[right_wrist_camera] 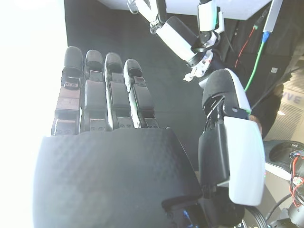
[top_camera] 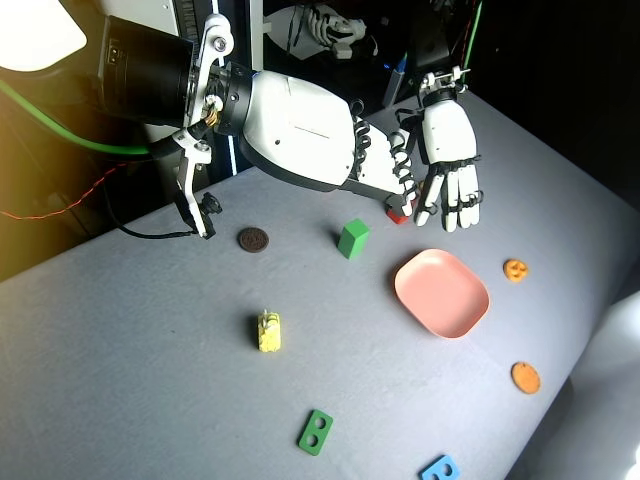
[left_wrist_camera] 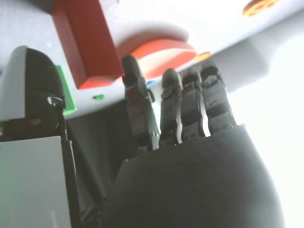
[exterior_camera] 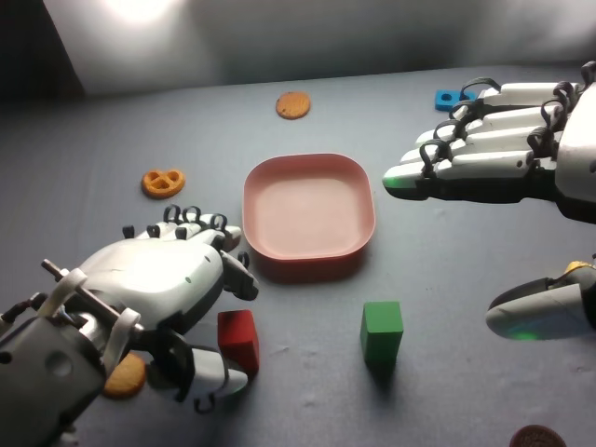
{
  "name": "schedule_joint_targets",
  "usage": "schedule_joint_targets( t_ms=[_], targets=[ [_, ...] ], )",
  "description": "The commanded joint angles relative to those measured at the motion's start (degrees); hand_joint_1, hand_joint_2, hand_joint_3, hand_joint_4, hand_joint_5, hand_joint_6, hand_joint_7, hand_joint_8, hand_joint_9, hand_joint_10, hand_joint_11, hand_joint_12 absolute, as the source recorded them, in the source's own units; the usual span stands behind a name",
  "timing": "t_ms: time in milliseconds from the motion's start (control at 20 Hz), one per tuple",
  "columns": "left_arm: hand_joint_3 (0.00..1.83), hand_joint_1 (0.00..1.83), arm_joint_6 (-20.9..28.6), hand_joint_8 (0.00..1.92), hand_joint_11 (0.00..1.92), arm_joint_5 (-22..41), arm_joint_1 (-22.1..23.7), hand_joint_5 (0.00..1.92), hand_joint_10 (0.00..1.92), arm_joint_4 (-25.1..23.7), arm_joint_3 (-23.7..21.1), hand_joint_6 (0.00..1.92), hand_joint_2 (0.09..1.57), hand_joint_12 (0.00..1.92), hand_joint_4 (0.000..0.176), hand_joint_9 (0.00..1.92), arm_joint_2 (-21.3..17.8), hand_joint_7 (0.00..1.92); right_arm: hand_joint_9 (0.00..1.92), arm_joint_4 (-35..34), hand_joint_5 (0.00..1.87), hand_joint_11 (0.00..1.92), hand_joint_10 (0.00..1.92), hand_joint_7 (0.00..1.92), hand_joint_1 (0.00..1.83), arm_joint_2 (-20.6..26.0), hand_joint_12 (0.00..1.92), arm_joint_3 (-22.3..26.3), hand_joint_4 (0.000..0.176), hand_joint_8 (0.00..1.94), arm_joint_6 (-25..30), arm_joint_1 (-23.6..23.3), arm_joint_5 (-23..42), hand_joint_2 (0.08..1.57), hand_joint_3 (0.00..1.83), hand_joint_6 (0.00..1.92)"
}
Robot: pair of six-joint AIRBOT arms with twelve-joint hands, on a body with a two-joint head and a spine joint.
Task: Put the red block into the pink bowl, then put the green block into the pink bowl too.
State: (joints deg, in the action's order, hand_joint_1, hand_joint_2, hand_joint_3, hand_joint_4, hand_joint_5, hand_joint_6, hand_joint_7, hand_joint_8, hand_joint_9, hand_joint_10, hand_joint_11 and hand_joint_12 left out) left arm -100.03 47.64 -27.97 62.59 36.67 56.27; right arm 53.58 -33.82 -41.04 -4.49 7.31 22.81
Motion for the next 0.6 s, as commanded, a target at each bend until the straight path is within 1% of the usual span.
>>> schedule_joint_targets(
  t_ms=[0,100,150,200,250,300,350,400,450,500,550],
  targets=[
    [0.00,1.04,0.25,0.01,0.00,4.11,0.40,0.67,0.00,-3.13,0.37,0.00,0.99,0.00,0.000,0.00,-0.01,0.15,0.19,-2.24,0.16,0.00,0.00,0.18,0.22,0.56,0.65,0.18,0.000,0.00,0.25,-0.81,4.24,1.16,0.00,0.00],
    [0.00,1.09,0.33,0.02,0.00,4.10,0.40,0.71,0.01,-3.24,0.85,0.02,0.95,0.00,0.000,0.03,0.16,0.18,0.23,-2.24,0.22,0.00,0.01,0.23,0.28,0.56,0.74,0.18,0.000,0.01,0.25,-0.81,4.24,1.13,0.00,0.01],
    [0.00,1.02,0.47,0.01,0.00,4.10,0.41,0.68,0.01,-3.34,1.20,0.00,0.97,0.00,0.009,0.02,0.30,0.16,0.19,-2.24,0.17,0.00,0.00,0.19,0.20,0.56,0.66,0.18,0.000,0.00,0.27,-0.81,4.24,1.16,0.00,0.00],
    [0.00,1.02,0.54,0.01,0.00,4.10,0.43,0.68,0.01,-3.34,1.43,0.00,0.97,0.00,0.009,0.02,0.39,0.16,0.19,-2.24,0.17,0.00,0.00,0.19,0.20,0.56,0.66,0.18,0.000,0.00,0.27,-0.81,4.24,1.16,0.00,0.00],
    [0.00,1.03,0.60,0.01,0.00,4.10,0.46,0.68,0.01,-3.35,1.72,0.00,0.97,0.00,0.000,0.02,0.50,0.17,0.18,-2.24,0.16,0.00,0.00,0.17,0.18,0.56,0.63,0.18,0.000,0.00,0.28,-0.81,4.25,1.16,0.00,0.00],
    [0.00,1.04,0.75,0.02,0.00,4.10,0.51,0.68,0.01,-3.34,2.13,0.00,0.97,0.00,0.000,0.02,0.68,0.18,0.19,-2.24,0.16,0.00,0.00,0.17,0.20,0.56,0.63,0.18,0.000,0.00,0.28,-0.81,4.25,1.16,0.00,0.00],
    [0.00,1.02,0.79,0.01,0.00,4.10,0.53,0.67,0.00,-3.34,2.28,0.00,0.98,0.00,0.000,0.01,0.74,0.16,0.17,-2.24,0.14,0.00,0.00,0.15,0.19,0.56,0.59,0.18,0.000,0.00,0.28,-0.81,4.25,1.16,0.00,0.00],
    [0.00,1.10,0.79,0.01,0.00,4.10,0.58,0.71,0.01,-3.21,2.42,0.02,0.96,0.00,0.000,0.02,0.83,0.18,0.22,-2.24,0.21,0.00,0.01,0.22,0.25,0.56,0.67,0.18,0.000,0.02,0.29,-0.81,4.25,1.14,0.00,0.02],
    [0.00,1.13,0.79,0.01,0.00,4.10,0.67,0.73,0.01,-3.09,2.55,0.02,0.94,0.00,0.000,0.04,0.92,0.19,0.22,-2.24,0.22,0.00,0.01,0.23,0.27,0.56,0.67,0.18,0.000,0.01,0.29,-0.81,4.26,1.13,0.00,0.01],
    [0.00,1.07,0.79,0.01,0.00,4.10,0.73,0.71,0.01,-2.88,2.66,0.01,0.97,0.00,0.000,0.03,1.01,0.19,0.23,-2.24,0.22,0.00,0.01,0.24,0.26,0.56,0.72,0.18,0.000,0.00,0.29,-0.81,4.26,1.14,0.00,0.00],
    [0.00,1.07,0.76,0.01,0.00,4.10,0.75,0.71,0.01,-2.72,2.70,0.01,0.97,0.00,0.000,0.03,1.07,0.19,0.23,-2.24,0.22,0.00,0.01,0.24,0.26,0.56,0.72,0.18,0.000,0.00,0.29,-0.81,4.26,1.14,0.00,0.00]
  ],
)
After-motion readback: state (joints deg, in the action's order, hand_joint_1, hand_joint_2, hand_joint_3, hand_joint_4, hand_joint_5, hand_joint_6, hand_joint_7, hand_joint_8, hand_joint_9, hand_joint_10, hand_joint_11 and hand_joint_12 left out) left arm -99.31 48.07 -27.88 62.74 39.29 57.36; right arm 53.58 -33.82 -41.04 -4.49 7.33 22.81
